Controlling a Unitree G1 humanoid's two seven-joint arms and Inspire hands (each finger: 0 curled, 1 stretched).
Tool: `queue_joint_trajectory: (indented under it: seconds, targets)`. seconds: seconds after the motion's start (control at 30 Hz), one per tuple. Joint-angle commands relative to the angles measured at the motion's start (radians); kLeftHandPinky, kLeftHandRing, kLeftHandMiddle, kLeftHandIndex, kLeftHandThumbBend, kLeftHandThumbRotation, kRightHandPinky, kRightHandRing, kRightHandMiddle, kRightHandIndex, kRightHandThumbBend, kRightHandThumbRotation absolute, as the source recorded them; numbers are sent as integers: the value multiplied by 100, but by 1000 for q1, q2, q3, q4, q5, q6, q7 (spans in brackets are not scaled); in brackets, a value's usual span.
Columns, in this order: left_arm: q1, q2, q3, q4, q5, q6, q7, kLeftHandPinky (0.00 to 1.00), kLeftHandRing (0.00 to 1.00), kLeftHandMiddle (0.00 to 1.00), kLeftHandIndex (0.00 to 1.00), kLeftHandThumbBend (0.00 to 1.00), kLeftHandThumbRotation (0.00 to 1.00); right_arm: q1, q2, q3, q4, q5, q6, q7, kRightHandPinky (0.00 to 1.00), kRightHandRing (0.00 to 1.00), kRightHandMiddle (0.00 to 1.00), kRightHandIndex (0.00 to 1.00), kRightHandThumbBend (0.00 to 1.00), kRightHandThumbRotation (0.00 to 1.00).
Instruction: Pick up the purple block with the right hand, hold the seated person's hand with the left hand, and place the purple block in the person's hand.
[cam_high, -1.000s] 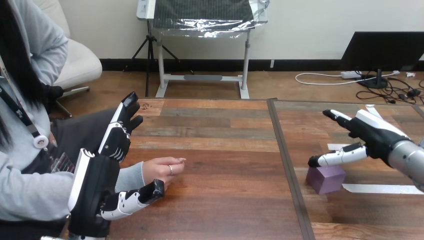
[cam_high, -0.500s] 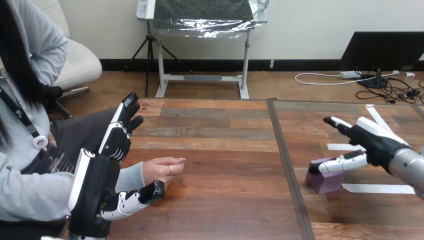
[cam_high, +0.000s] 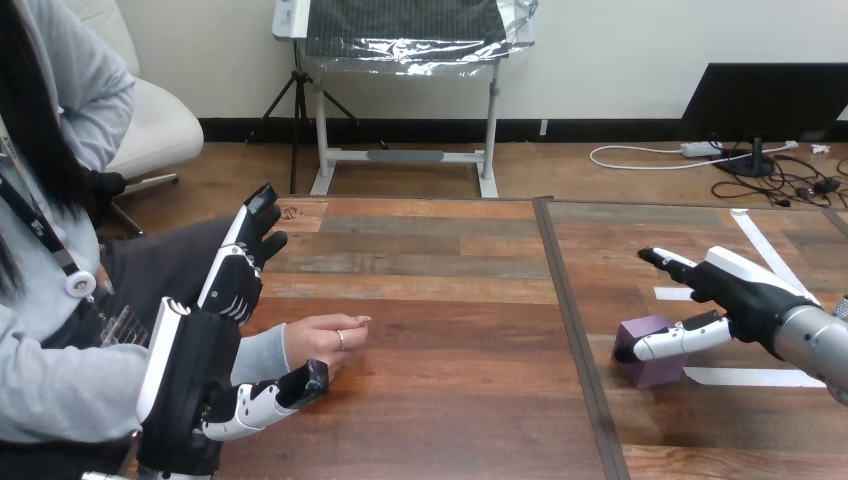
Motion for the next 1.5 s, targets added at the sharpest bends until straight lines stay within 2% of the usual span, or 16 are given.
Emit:
queue_joint_trajectory:
  seconds: [0.0,0.47,0.8,0.9,0.93,1.0,1.1,1.3,1.4,1.47]
  targets:
    - [-56,5,8,-28,-8,-1,4,93,97,98,96,100,66,-29,-37,-18,-72,11,6,5,94,99,100,99,100,43]
    - [-52,0,21,-39,22,-4,29,92,97,98,96,100,68,-7,-42,-10,-97,-1,20,24,90,96,97,97,100,39]
    - [-48,2,9,-44,12,2,28,93,97,99,96,100,67,4,-35,-5,-130,-13,74,46,85,93,95,96,100,33]
    - [-49,3,10,-44,14,-1,29,93,97,99,96,100,67,10,-32,-8,-134,-12,76,45,75,88,90,96,100,30]
    - [-48,3,11,-44,16,-1,30,93,97,98,96,100,67,11,-31,-8,-136,-12,77,43,68,81,85,95,100,28]
    - [-48,2,12,-45,19,-1,32,93,97,98,96,100,67,12,-28,-8,-132,-11,78,40,62,77,82,94,100,27]
    - [-46,2,12,-48,22,-1,34,92,97,98,96,100,67,13,-23,-8,-126,-11,79,32,57,74,79,92,100,24]
    - [-42,1,12,-52,22,-2,38,92,97,98,96,100,68,13,-16,-2,-118,-23,94,15,63,74,79,84,98,11]
    - [-39,-2,13,-58,23,1,43,92,96,98,95,100,68,13,-12,-4,-110,-23,94,10,64,72,75,79,98,6]
    - [-38,-2,10,-61,20,1,44,92,96,97,95,100,68,13,-10,-6,-107,-24,96,6,61,66,69,71,97,3]
